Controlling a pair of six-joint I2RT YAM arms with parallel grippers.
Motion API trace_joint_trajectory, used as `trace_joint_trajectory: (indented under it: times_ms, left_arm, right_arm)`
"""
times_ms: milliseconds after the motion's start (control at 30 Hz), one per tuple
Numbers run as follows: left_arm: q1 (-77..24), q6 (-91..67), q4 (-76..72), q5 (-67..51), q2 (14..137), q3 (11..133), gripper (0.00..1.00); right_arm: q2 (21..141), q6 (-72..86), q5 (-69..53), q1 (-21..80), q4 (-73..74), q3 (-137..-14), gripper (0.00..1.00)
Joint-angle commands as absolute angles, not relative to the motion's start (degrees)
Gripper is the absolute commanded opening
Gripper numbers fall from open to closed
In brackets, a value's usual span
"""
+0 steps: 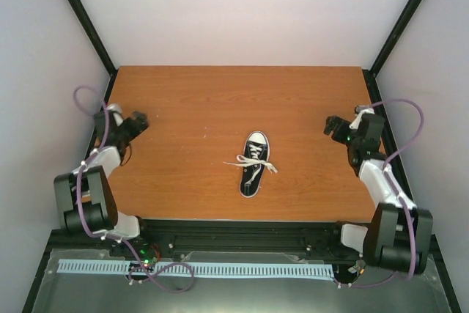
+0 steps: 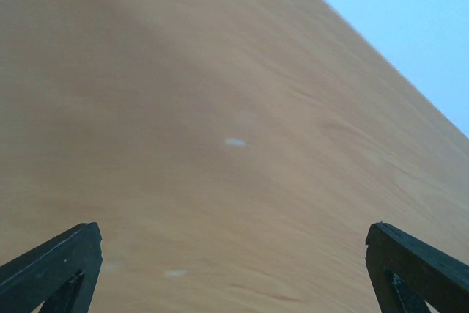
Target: Tie the shoes
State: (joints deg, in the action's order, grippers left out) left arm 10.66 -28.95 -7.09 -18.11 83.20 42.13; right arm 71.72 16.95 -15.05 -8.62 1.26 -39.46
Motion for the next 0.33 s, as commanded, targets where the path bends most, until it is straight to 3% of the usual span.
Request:
trace_joint_trajectory:
  times_ms: [0,133,300]
  left_arm:
    - [17.48,-28.64,-8.87,-8.84,77.0,37.18,1.0]
    - [17.49,-25.63,-12.86,-1.82,73.81,32.5,1.0]
    - [17.5,-25.09,-17.4,-3.07,75.38,31.14,1.0]
  right_arm:
    - [62.69,15.08,-3.24,-9.77,-9.62,-32.27,1.0]
    - [58.35,14.46,1.31,-9.69,-19.79,-24.16,1.0]
    - [60.09,13.86,5.09,-9.69,-26.16,-20.49,1.0]
